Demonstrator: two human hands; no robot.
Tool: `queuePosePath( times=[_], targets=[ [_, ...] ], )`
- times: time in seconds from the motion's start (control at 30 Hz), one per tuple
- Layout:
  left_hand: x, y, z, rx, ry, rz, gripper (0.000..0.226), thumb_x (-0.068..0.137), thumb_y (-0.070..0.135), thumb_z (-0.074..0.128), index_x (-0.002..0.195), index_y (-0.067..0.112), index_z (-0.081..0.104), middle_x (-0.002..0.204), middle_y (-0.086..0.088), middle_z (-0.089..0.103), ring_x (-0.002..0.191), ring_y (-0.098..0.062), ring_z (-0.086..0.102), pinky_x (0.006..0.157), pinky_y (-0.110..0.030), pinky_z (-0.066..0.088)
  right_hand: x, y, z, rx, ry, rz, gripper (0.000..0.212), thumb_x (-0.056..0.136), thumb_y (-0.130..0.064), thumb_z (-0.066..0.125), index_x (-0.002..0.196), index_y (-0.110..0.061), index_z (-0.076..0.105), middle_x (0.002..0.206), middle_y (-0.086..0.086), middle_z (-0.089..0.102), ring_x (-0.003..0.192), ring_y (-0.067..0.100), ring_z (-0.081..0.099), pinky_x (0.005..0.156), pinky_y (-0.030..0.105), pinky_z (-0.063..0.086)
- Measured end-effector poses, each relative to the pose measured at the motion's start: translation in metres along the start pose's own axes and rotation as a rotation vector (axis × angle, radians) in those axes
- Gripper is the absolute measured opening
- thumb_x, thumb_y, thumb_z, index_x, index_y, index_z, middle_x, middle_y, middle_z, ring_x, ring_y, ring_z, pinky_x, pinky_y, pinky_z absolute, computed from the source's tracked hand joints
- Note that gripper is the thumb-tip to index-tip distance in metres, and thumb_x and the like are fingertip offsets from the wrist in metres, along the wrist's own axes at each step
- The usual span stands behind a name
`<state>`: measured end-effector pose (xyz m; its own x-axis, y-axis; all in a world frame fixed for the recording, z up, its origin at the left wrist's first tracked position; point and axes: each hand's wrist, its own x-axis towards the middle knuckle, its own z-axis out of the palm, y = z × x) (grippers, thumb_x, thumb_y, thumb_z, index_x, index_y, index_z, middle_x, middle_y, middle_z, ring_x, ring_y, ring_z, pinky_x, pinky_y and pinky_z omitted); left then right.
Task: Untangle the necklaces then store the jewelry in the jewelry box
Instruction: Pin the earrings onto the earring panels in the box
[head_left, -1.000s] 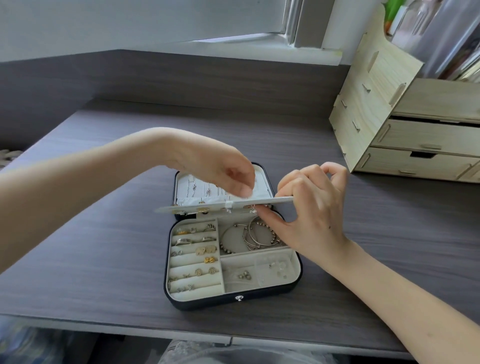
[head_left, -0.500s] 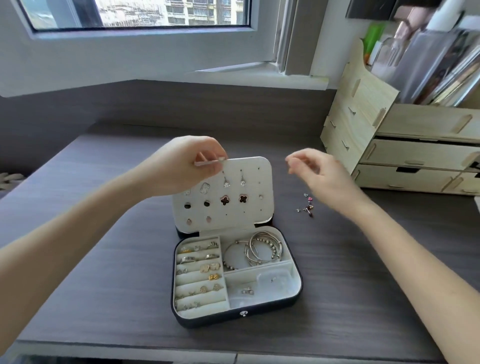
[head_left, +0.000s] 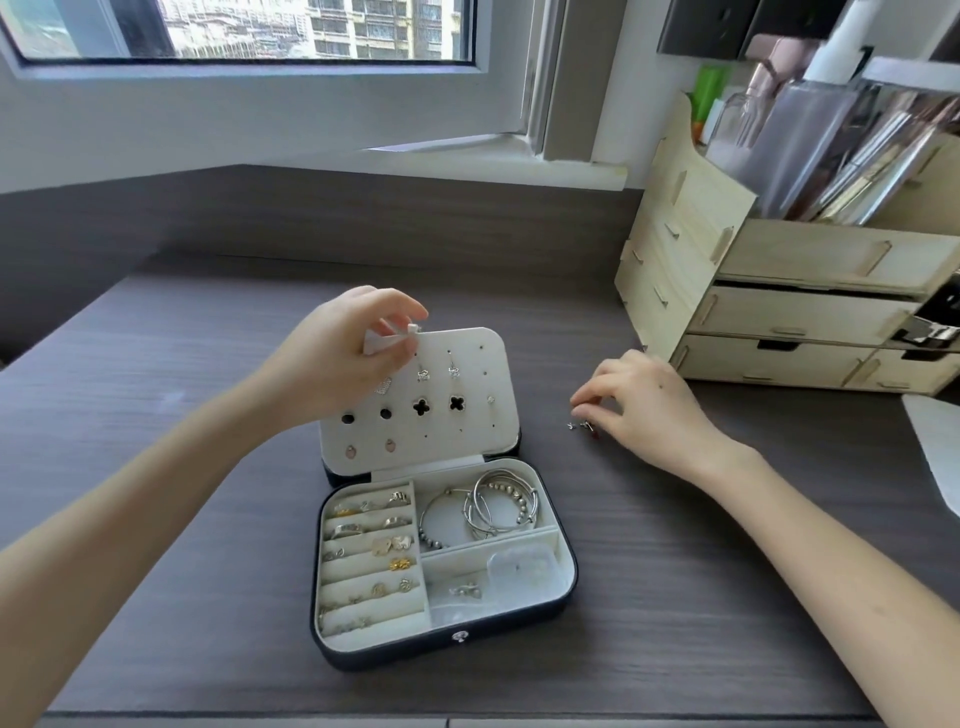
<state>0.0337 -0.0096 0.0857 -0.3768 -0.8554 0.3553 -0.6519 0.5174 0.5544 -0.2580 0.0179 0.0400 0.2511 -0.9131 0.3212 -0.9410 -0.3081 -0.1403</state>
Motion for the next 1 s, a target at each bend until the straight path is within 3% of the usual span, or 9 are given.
queuePosePath(
  times=[0.1, 0.2, 0.27, 0.37, 0.53, 0.67, 0.77, 0.83, 1.0],
  targets=[
    [-0.001, -0.003, 0.002, 0.001, 0.0, 0.014, 0.015, 0.09, 0.015, 0.058, 0.097, 0.029, 0.06, 0.102, 0.006, 0.056, 0.091, 0.005, 0.053, 0.074, -0.016, 0.042, 0.002, -0.004, 0.007, -0.057, -0.016, -0.027, 0.007, 0.081, -0.027, 0.07, 0.08, -0.023, 0.075, 0.084, -0.004, 0.066, 0.086, 0.023, 0.052, 0.072, 0.031, 0.03],
    [-0.001, -0.008, 0.003, 0.001, -0.018, 0.013, 0.017, 0.09, 0.015, 0.059, 0.094, 0.032, 0.061, 0.102, 0.008, 0.055, 0.092, 0.005, 0.053, 0.073, -0.018, 0.043, 0.001, -0.007, 0.007, 0.031, 0.003, -0.024, 0.006, 0.078, -0.016, 0.069, 0.072, -0.017, 0.069, 0.075, -0.002, 0.065, 0.078, 0.026, 0.055, 0.069, 0.034, 0.039],
    [-0.002, -0.011, 0.004, -0.011, -0.032, 0.004, 0.017, 0.09, 0.016, 0.059, 0.093, 0.032, 0.063, 0.102, 0.007, 0.054, 0.094, 0.0, 0.054, 0.074, -0.03, 0.049, -0.001, -0.015, -0.002, 0.245, 0.02, 0.09, 0.009, 0.079, -0.01, 0.063, 0.071, -0.013, 0.062, 0.074, -0.003, 0.065, 0.074, 0.022, 0.058, 0.069, 0.036, 0.046],
    [-0.003, -0.015, 0.005, -0.026, -0.059, -0.019, 0.015, 0.09, 0.017, 0.059, 0.094, 0.03, 0.065, 0.103, 0.005, 0.054, 0.096, -0.008, 0.055, 0.08, -0.04, 0.052, -0.005, -0.043, -0.023, 0.643, 0.017, 0.23, 0.013, 0.081, -0.004, 0.056, 0.07, -0.012, 0.054, 0.076, -0.004, 0.069, 0.067, 0.013, 0.062, 0.06, 0.026, 0.048],
    [-0.011, -0.019, 0.001, -0.065, -0.092, -0.061, 0.021, 0.091, 0.018, 0.057, 0.091, 0.038, 0.061, 0.105, 0.004, 0.054, 0.097, -0.011, 0.057, 0.086, -0.038, 0.051, -0.02, -0.103, -0.045, 0.864, -0.122, 0.056, 0.011, 0.082, -0.005, 0.063, 0.073, -0.008, 0.058, 0.071, 0.005, 0.065, 0.066, 0.021, 0.061, 0.064, 0.031, 0.05],
    [-0.033, -0.018, -0.006, -0.113, -0.068, -0.089, 0.016, 0.091, 0.015, 0.057, 0.095, 0.028, 0.066, 0.102, 0.01, 0.056, 0.092, 0.004, 0.057, 0.087, -0.023, 0.047, -0.027, -0.135, -0.034, 0.81, -0.253, -0.15, 0.01, 0.081, -0.002, 0.065, 0.076, -0.01, 0.064, 0.068, -0.002, 0.063, 0.061, 0.006, 0.054, 0.06, 0.014, 0.044],
    [-0.058, -0.015, -0.011, -0.175, -0.048, -0.127, 0.018, 0.09, 0.012, 0.058, 0.089, 0.028, 0.066, 0.1, 0.008, 0.06, 0.087, 0.002, 0.059, 0.08, -0.016, 0.046, -0.024, -0.152, -0.018, 0.649, -0.211, -0.291, 0.011, 0.078, -0.004, 0.068, 0.078, -0.014, 0.07, 0.072, -0.01, 0.063, 0.069, 0.005, 0.055, 0.063, 0.011, 0.043],
    [-0.075, -0.014, -0.013, -0.225, -0.025, -0.168, 0.019, 0.089, 0.01, 0.059, 0.088, 0.026, 0.068, 0.098, 0.008, 0.062, 0.087, 0.0, 0.059, 0.079, -0.014, 0.046, -0.023, -0.161, -0.007, 0.573, -0.165, -0.358, 0.013, 0.077, -0.003, 0.066, 0.077, -0.013, 0.073, 0.073, -0.005, 0.065, 0.068, 0.007, 0.056, 0.063, 0.007, 0.041],
    [-0.106, -0.019, -0.014, -0.34, 0.022, -0.246, 0.014, 0.088, 0.012, 0.063, 0.087, 0.024, 0.071, 0.092, 0.009, 0.065, 0.086, -0.001, 0.061, 0.081, -0.019, 0.047, -0.025, -0.175, 0.014, 0.399, -0.041, -0.481, 0.019, 0.068, 0.004, 0.06, 0.071, -0.01, 0.072, 0.069, 0.001, 0.063, 0.055, 0.016, 0.057, 0.053, 0.021, 0.041]
  ],
)
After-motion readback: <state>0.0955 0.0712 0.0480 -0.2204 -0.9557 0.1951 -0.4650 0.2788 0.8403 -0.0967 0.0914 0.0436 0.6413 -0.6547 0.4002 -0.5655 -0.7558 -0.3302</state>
